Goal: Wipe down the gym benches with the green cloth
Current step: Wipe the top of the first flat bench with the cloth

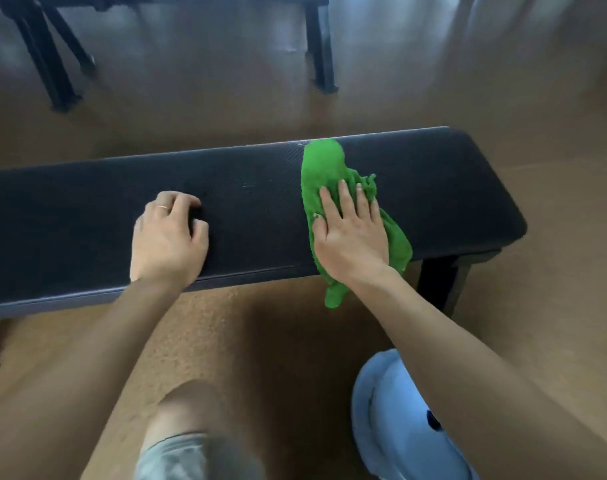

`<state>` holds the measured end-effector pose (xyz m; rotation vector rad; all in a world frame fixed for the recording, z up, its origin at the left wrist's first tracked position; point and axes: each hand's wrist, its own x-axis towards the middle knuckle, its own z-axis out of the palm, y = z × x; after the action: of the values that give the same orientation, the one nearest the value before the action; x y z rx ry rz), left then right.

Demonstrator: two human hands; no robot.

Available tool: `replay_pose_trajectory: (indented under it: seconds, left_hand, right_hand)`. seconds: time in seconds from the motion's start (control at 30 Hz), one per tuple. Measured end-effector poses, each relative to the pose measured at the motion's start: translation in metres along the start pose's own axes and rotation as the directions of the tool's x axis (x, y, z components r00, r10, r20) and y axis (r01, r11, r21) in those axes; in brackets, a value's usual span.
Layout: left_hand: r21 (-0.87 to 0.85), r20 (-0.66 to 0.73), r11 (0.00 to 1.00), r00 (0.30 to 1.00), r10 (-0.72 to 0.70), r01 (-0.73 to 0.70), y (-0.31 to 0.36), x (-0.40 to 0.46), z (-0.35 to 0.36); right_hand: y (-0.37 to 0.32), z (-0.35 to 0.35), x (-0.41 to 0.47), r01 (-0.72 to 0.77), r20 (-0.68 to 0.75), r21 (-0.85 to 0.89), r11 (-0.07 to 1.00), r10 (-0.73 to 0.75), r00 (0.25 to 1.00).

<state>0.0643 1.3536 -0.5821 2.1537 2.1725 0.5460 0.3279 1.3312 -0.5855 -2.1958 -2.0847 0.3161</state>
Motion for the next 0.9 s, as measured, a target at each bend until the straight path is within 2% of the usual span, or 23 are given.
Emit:
replay_pose_trajectory:
  seconds: [0.13, 0.4, 0.53, 0.9]
  left_hand:
    - [-0.051, 0.001, 0.998, 1.0, -0.023, 0.023, 0.004, -0.004, 0.0]
    - [-0.125, -0.018, 0.991, 0.999, 0.039, -0.041, -0.006, -0.002, 0.003]
    - [-0.114, -0.028, 0.991, 0.997, 0.073, -0.076, -0.009, 0.0, 0.005]
    - [-0.16, -0.011, 0.986, 0.999, 0.039, -0.04, -0.009, -0.003, 0.001]
  right_hand:
    - [-0.031, 0.002, -0.002, -0.084, 0.026, 0.024, 0.996, 0.083, 0.996]
    - [-0.111, 0.023, 0.001, -0.065, -0.014, 0.041, 0.997, 0.066, 0.998]
    - [-0.115, 0.026, 0.002, -0.082, -0.043, 0.034, 0.996, 0.084, 0.996]
    - [-0.113, 0.021, 0.004, -0.053, -0.011, 0.039, 0.998, 0.053, 0.999]
